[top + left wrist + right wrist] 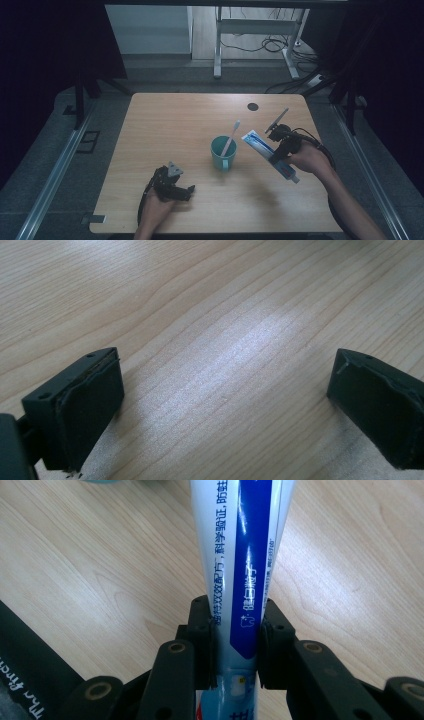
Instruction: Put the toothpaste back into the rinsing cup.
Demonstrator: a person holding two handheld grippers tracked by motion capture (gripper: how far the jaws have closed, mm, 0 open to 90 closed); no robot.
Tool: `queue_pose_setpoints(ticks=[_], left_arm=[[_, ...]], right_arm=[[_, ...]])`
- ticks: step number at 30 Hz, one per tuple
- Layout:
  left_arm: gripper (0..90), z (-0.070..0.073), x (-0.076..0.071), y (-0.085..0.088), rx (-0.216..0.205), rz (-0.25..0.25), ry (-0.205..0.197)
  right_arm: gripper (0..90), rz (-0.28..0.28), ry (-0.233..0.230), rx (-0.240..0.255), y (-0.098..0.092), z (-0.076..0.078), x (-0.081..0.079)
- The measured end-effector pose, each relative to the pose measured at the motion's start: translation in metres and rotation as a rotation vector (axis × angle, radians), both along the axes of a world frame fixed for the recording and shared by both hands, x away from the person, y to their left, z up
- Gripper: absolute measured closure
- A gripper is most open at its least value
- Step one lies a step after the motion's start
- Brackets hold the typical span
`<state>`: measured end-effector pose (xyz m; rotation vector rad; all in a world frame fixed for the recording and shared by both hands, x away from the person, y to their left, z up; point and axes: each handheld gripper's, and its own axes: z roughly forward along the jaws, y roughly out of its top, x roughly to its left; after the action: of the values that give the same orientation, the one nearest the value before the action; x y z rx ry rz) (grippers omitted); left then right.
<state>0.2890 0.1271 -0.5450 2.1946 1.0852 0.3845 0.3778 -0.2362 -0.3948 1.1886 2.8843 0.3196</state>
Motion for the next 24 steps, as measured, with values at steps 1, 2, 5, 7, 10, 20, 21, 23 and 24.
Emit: queue_pose_setpoints(ticks=[1, 2, 5, 7, 10, 20, 21, 23, 24], left_arm=[[1.8, 0.0, 0.0, 0.0, 0.0, 0.0, 0.0], [1.8, 0.0, 0.0, 0.0, 0.002, -0.001, 0.002], [1.8, 0.0, 0.0, 0.0, 0.0, 0.001, 0.001], [1.8, 0.0, 0.0, 0.0, 0.002, -0.001, 0.001], [1.8, 0.0, 0.0, 0.0, 0.002, -0.001, 0.002], [1.8, 0.0, 0.0, 0.0, 0.002, -0.001, 0.002], [1.8, 0.0, 0.0, 0.0, 0.002, -0.001, 0.002], [1.8, 0.0, 0.0, 0.0, 0.002, -0.001, 0.002], [1.8, 0.0, 0.0, 0.0, 0.002, -0.001, 0.002]], right_arm=[[72.3, -0.005, -0.008, 0.008, -0.001, 0.001, -0.002], [72.3, -0.001, -0.019, 0.016, -0.002, 0.002, -0.003], [72.3, -0.004, -0.049, 0.048, -0.005, 0.004, -0.006], [72.3, -0.005, -0.07, 0.068, -0.008, 0.005, -0.009], [72.3, -0.003, -0.099, 0.098, -0.012, 0.006, -0.013], [72.4, 0.0, -0.181, 0.176, -0.014, 0.005, -0.02], [72.4, 0.002, -0.188, 0.183, -0.014, 0.005, -0.021], [72.4, 0.005, -0.204, 0.2, -0.012, 0.006, -0.021], [72.4, 0.008, -0.21, 0.205, -0.012, 0.006, -0.022]])
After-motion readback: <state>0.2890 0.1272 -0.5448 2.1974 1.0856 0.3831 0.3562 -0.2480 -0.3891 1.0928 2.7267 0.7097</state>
